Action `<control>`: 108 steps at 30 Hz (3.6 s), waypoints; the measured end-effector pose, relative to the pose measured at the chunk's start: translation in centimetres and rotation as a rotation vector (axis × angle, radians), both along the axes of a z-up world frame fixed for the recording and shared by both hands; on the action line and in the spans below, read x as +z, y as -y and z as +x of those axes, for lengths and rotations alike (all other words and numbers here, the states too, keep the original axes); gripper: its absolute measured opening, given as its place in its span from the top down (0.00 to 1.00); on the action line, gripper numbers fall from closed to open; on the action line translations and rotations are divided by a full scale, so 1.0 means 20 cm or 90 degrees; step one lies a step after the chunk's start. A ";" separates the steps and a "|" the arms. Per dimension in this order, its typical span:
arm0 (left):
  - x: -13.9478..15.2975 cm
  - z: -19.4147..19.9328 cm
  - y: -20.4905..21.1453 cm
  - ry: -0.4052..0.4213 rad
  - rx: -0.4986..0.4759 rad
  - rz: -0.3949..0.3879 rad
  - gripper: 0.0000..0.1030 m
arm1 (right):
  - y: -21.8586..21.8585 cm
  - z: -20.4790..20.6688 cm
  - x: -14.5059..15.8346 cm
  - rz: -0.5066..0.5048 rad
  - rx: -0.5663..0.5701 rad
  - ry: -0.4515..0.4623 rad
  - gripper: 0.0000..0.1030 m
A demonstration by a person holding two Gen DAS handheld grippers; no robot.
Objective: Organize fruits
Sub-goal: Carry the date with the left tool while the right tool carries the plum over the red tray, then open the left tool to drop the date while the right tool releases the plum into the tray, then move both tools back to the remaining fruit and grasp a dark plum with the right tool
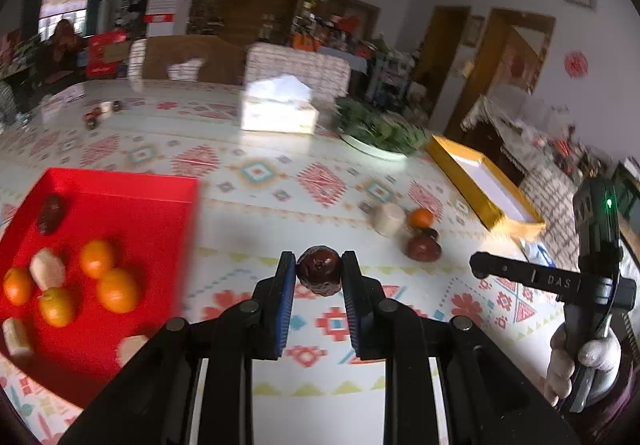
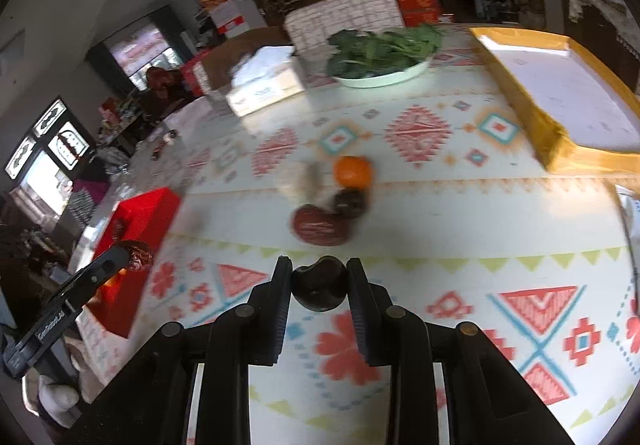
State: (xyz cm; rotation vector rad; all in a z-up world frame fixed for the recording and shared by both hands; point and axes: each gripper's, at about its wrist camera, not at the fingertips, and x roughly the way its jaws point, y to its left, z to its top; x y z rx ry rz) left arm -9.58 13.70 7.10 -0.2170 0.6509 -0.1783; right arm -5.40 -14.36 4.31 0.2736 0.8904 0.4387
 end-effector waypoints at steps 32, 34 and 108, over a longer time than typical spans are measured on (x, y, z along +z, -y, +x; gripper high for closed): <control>-0.16 -0.22 -0.81 -0.034 0.160 -0.051 0.78 | -1.49 0.07 0.05 -0.076 0.266 0.015 0.71; -0.18 -0.21 -0.80 -0.039 0.152 -0.052 0.78 | -1.55 0.09 0.03 -0.088 0.268 0.014 0.71; 0.02 -0.28 -0.46 -0.008 0.179 0.085 0.27 | -0.88 0.05 0.07 -0.021 0.127 0.031 0.21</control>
